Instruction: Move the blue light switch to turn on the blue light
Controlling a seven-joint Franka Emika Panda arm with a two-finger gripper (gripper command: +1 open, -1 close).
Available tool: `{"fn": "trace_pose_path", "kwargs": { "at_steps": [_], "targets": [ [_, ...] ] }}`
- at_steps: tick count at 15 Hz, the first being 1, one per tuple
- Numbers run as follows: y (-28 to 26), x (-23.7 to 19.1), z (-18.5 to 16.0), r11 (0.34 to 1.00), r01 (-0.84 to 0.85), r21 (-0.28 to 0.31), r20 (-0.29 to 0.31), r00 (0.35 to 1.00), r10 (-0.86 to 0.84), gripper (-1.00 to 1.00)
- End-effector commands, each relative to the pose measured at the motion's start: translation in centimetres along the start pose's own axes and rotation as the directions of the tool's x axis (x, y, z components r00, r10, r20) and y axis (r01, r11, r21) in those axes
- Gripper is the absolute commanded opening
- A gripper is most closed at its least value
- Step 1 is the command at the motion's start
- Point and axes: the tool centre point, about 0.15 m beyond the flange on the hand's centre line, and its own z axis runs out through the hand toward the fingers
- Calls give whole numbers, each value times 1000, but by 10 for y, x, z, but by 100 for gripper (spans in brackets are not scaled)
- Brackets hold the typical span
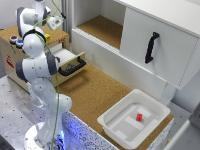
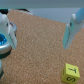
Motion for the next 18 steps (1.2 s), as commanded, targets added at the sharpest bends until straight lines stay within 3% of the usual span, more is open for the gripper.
{"fn": "trace_pose_path", "kwargs": {
  "at_steps": [1, 6, 7, 10, 14, 18],
  "targets": [
    [5, 19, -8, 999, -20, 25, 138, 990, 17, 100],
    [5, 19, -8, 999, -20, 25, 138, 990, 17, 100],
    [-4, 1, -2, 1000, -6, 3, 12, 1000, 6, 100],
    [-23, 13, -35, 993, -72, 88, -35, 997, 76, 100],
    [-63, 20, -60, 978, -123, 169, 7, 992, 123, 100],
    [-90, 26, -61, 972, -123, 200, 107, 989, 103, 100]
  ]
}}
